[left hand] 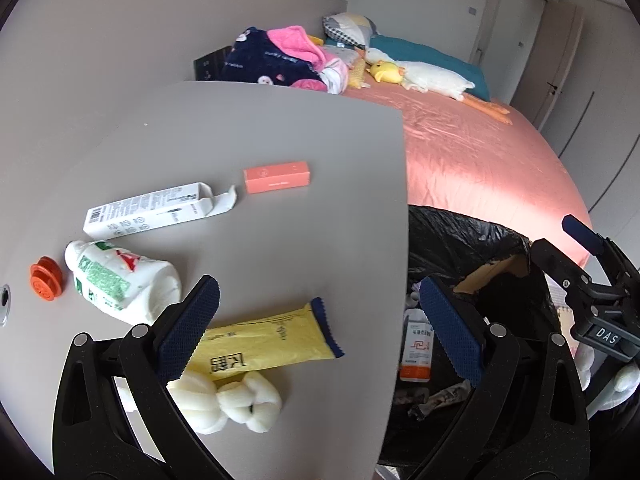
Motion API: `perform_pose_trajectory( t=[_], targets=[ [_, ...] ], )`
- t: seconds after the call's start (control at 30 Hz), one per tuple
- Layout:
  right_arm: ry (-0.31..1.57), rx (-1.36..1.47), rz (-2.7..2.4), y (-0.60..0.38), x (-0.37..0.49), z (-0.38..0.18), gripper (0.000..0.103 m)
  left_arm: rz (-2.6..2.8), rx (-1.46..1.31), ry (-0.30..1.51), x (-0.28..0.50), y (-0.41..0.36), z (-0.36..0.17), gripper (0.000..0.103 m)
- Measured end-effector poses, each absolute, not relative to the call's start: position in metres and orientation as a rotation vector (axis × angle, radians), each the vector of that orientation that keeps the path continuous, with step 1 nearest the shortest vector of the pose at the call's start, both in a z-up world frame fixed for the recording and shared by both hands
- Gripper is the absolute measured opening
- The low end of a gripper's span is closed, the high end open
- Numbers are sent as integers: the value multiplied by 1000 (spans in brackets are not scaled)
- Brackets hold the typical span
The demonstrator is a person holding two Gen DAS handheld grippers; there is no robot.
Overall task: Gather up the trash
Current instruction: 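Move both tools back over the remaining trash on the desk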
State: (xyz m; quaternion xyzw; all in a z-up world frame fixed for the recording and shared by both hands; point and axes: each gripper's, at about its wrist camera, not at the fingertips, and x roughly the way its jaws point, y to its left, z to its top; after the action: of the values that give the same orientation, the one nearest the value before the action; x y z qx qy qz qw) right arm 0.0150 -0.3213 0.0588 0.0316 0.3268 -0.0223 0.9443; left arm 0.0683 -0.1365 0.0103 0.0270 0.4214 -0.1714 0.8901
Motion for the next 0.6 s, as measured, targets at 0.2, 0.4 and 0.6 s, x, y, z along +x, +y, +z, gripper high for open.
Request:
perform_pose_trajectory(
  t=[0.2, 0.4, 0.6],
  targets=[
    [663, -40, 90, -286, 40, 56, 100, -244, -34, 894, 81, -99, 10, 97],
    [715, -62, 145, -261, 68, 47, 100, -126, -137, 914, 94, -62, 7, 97],
    [749, -25, 162, -245, 92, 41, 100, -35, -203, 946, 104, -33, -3, 97]
  ],
)
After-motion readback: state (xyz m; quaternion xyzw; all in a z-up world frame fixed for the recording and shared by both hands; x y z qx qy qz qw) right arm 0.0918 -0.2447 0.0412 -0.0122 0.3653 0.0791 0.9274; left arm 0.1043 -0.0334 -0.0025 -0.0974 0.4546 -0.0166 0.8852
